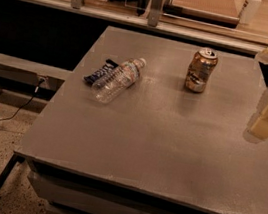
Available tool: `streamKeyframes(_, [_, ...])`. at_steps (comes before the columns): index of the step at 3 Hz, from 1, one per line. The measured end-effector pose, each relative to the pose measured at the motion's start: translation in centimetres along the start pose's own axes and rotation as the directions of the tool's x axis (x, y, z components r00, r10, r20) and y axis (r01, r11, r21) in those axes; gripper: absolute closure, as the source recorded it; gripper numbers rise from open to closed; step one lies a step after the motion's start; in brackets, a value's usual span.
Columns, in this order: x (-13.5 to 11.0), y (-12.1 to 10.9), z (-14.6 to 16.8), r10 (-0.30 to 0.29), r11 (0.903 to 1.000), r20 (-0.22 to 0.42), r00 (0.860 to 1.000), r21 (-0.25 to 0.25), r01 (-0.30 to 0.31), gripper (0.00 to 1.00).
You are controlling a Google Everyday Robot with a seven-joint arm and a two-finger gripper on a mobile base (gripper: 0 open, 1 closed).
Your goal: Pick orange can
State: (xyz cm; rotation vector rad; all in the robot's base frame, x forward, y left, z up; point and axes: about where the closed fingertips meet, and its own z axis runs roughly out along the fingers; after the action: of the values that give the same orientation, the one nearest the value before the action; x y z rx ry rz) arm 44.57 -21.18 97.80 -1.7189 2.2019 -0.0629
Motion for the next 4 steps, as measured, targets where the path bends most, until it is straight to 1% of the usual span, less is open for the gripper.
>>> streamKeyframes(1, [-1.6,-2.4,1.0,0.003,1.0000,0.074,0.997,-0.009,-0.003,0.00])
streamKeyframes(2, [-3.0,-7.7,3.1,0.041,0.9991,0.146,0.988,-0.011,-0.040,0.00])
streamKeyframes(3, [-3.7,-11.6,4.6,0.071,0.9975,0.178,0.981,-0.008,-0.071,0.00])
streamKeyframes(4, [-5.0,-14.7,7.6,0.096,0.9954,0.204,0.974,-0.021,-0.093,0.00])
